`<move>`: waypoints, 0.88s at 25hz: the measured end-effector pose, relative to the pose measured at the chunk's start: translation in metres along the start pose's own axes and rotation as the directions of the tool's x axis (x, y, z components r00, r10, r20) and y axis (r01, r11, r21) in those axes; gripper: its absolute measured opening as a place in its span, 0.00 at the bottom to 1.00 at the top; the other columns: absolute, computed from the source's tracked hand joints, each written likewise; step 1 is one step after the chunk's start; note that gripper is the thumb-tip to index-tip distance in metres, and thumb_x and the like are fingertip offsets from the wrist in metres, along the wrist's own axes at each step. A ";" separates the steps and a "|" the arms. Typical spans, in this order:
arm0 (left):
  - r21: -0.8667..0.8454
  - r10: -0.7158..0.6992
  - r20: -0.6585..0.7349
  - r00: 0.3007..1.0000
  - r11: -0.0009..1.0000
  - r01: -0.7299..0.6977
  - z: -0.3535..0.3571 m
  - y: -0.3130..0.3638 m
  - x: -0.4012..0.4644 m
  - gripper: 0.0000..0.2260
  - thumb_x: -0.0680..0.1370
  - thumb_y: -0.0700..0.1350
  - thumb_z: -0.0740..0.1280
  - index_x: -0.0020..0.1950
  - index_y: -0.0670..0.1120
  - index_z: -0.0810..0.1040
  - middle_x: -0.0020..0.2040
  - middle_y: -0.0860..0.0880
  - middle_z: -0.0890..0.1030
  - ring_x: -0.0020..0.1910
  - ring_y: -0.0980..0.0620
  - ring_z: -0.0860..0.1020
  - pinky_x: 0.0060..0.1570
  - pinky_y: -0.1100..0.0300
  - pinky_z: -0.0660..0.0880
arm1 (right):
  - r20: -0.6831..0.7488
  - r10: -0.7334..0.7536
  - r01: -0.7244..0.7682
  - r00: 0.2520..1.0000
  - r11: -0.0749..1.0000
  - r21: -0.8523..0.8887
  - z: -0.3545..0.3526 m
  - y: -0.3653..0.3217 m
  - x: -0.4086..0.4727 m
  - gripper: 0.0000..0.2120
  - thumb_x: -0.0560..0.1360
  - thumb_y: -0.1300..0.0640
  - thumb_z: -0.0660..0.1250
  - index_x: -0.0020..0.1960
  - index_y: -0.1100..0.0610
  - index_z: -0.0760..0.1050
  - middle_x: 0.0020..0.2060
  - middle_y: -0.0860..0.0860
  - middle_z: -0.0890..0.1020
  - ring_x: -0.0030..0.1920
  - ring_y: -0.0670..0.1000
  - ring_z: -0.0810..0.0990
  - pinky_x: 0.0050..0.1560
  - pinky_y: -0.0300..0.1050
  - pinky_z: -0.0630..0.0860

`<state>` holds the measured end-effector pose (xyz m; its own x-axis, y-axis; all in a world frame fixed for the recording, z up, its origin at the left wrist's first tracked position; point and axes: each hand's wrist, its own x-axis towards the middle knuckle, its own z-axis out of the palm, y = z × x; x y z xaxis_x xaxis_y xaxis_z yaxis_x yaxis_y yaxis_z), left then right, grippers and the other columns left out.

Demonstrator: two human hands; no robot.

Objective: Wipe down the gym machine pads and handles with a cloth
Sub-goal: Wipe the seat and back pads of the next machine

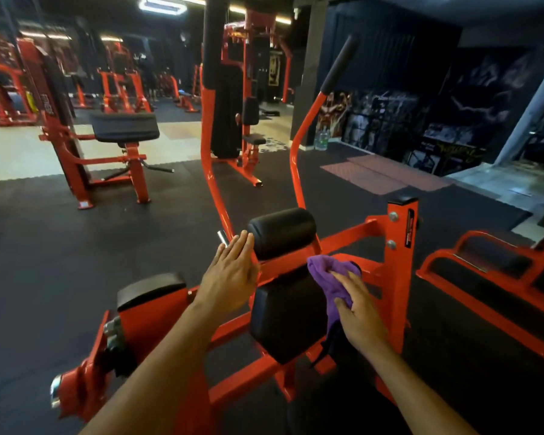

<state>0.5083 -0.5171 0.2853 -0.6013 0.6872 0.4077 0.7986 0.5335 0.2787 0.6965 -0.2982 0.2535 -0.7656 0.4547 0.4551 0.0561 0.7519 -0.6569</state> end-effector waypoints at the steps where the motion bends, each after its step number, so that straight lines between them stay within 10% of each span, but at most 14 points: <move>1: -0.004 -0.013 -0.004 1.000 1.000 0.013 0.013 0.001 0.007 0.36 0.80 0.60 0.39 0.85 0.43 0.48 0.84 0.48 0.46 0.83 0.49 0.45 0.81 0.51 0.42 | -0.003 0.007 -0.007 1.000 1.000 -0.018 0.007 0.009 0.015 0.30 0.76 0.71 0.66 0.69 0.43 0.72 0.73 0.47 0.68 0.73 0.42 0.63 0.66 0.20 0.53; 5: 0.045 -0.044 -0.174 0.984 0.998 0.053 0.075 -0.016 0.043 0.30 0.85 0.55 0.47 0.83 0.39 0.55 0.83 0.44 0.52 0.82 0.46 0.50 0.80 0.45 0.53 | -0.046 -0.045 0.045 0.998 0.999 0.001 0.041 0.050 0.083 0.24 0.78 0.67 0.65 0.73 0.56 0.72 0.77 0.52 0.65 0.77 0.53 0.63 0.72 0.25 0.53; 13: -0.183 -0.127 -0.427 0.895 0.982 0.052 0.175 -0.047 0.122 0.27 0.87 0.53 0.53 0.84 0.46 0.55 0.85 0.50 0.53 0.84 0.51 0.49 0.81 0.47 0.53 | -0.116 -0.390 0.384 0.914 0.921 -0.071 0.117 0.126 0.221 0.32 0.78 0.59 0.63 0.78 0.42 0.61 0.80 0.48 0.57 0.79 0.56 0.60 0.77 0.54 0.61; 18: -0.276 -0.196 -0.491 0.849 0.959 0.062 0.187 -0.043 0.123 0.25 0.86 0.53 0.53 0.84 0.49 0.57 0.84 0.58 0.54 0.83 0.53 0.52 0.81 0.51 0.55 | -0.343 -0.381 0.395 0.858 0.918 -0.033 0.148 0.124 0.225 0.23 0.74 0.54 0.65 0.69 0.53 0.77 0.75 0.52 0.70 0.72 0.59 0.69 0.72 0.54 0.66; 22: -0.297 -0.164 -0.481 0.861 0.955 0.016 0.187 -0.040 0.121 0.27 0.87 0.58 0.50 0.84 0.47 0.55 0.84 0.54 0.54 0.83 0.50 0.53 0.80 0.42 0.56 | -0.146 -0.506 0.494 0.850 0.862 -0.114 0.156 0.088 0.207 0.23 0.76 0.49 0.62 0.70 0.51 0.75 0.75 0.52 0.68 0.73 0.58 0.66 0.74 0.55 0.63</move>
<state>0.3988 -0.3632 0.1607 -0.6365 0.2664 0.7238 0.7604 0.3736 0.5312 0.4428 -0.2118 0.1962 -0.5857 0.0759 0.8070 -0.2566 0.9270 -0.2734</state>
